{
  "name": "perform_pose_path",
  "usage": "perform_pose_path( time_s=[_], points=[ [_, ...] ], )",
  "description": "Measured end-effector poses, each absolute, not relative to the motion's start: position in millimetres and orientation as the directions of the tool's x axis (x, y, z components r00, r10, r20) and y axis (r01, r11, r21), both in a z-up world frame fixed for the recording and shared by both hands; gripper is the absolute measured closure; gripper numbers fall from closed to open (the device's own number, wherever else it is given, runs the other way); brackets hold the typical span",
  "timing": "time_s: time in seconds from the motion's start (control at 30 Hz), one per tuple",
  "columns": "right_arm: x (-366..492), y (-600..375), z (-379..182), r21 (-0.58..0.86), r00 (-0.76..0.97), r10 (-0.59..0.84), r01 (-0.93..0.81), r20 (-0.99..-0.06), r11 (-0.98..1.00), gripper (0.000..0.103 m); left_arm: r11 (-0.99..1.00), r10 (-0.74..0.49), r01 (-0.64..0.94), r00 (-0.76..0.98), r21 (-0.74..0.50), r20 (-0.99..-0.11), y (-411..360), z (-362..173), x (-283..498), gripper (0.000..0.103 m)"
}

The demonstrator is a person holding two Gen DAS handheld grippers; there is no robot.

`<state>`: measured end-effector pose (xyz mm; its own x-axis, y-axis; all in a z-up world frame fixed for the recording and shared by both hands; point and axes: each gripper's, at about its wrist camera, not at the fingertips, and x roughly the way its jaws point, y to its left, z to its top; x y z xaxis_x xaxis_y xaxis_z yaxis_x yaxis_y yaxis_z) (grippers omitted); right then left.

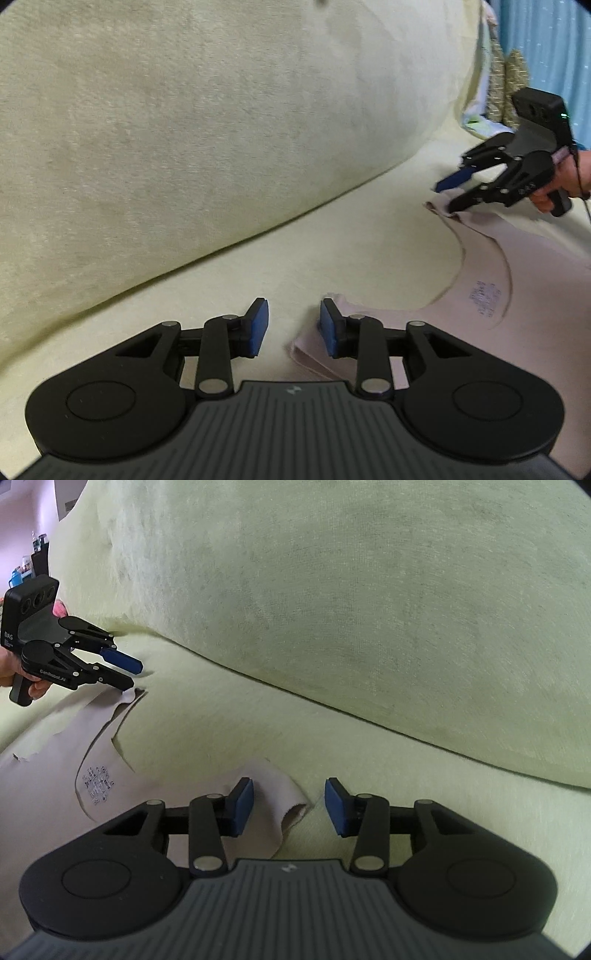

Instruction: Fold clothes

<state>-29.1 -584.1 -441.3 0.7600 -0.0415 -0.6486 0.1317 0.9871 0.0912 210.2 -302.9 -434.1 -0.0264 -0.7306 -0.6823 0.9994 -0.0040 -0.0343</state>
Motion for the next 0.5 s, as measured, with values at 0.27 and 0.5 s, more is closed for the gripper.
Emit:
perform_pose_path(
  time_s=[0.27, 0.5],
  points=[
    [-19.4, -583.3, -441.1, 0.08, 0.747, -0.032, 0.113, -0.664, 0.99, 0.078, -0.079, -0.686, 0.996, -0.081, -0.036, -0.723, -309.3, -436.7, 204.5, 0.064],
    [-14.0, -581.4, -440.5, 0.1, 0.742, -0.026, 0.125, -0.67, 0.987, 0.101, -0.1, -0.677, 0.995, -0.047, 0.029, -0.735, -306.7, -432.8, 190.7, 0.1]
  ],
)
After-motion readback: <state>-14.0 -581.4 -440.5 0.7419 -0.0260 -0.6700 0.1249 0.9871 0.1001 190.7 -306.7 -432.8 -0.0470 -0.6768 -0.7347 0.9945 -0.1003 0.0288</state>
